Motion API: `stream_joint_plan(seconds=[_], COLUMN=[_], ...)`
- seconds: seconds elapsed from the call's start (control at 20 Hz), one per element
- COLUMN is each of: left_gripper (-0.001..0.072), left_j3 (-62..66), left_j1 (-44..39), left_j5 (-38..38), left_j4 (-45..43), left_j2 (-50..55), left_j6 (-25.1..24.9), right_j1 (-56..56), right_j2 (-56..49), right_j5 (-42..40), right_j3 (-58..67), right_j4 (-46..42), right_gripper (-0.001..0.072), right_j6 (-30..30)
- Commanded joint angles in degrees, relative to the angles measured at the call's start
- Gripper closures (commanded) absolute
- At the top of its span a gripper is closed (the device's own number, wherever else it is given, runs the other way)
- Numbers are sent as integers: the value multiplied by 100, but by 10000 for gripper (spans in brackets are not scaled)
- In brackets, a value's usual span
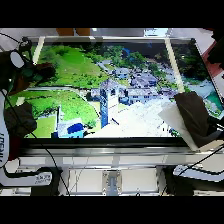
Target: Fold the shirts.
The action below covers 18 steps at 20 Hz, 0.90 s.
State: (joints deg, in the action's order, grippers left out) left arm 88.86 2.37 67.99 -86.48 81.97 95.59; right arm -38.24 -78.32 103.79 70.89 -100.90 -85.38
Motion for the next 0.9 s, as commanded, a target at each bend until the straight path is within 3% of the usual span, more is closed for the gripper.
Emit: stream_joint_plan(seconds=[0.0,0.1,0.2,0.3,0.35,0.4,0.5,0.65,0.85], left_gripper=[697,697,697,697,696,696,696,684,684], left_j3=[7,7,7,7,7,7,7,7,7], left_j1=[2,2,2,0,0,-2,-2,-111,-590], left_j5=[0,-2,-87,-254,-313,-352,-387,-411,-409], left_j4=[17,101,365,833,1165,1515,2105,2465,2518], left_j2=[-4,-4,-4,-4,-4,-4,-4,-2,-2], left_j6=[-4,-4,-7,-55,-225,-448,-785,-981,-1180], right_j1=[11,11,13,254,595,1021,2155,3639,4548], right_j2=[245,444,737,883,874,874,857,595,-302], right_j5=[-98,-402,-1419,-2664,-3178,-3703,-4896,-6358,-6758], right_j3=[369,1038,1381,1349,1340,1292,1088,627,446], right_j4=[197,761,2699,5510,6454,6857,6540,5731,5759], right_gripper=[267,267,268,269,273,273,273,273,273], right_j6=[-26,-55,-59,879,1508,1956,2455,2428,2216])
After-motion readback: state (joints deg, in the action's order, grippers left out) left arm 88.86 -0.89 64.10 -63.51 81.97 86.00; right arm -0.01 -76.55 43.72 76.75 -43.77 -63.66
